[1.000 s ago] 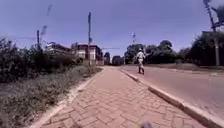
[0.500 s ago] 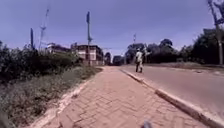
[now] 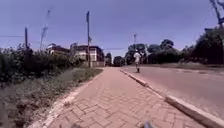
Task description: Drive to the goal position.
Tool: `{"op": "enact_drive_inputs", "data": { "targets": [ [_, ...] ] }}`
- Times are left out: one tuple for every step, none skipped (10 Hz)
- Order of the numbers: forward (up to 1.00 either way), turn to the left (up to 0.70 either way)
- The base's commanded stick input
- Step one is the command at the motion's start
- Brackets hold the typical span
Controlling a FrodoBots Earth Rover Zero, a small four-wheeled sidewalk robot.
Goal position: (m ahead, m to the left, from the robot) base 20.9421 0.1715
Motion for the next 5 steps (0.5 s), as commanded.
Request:
{"op": "enact_drive_inputs", "data": {
  "targets": [
    [0.85,0.00],
    [0.85,0.00],
    [0.85,0.00],
    [0.85,0.00],
    [0.85,0.00]
  ]
}}
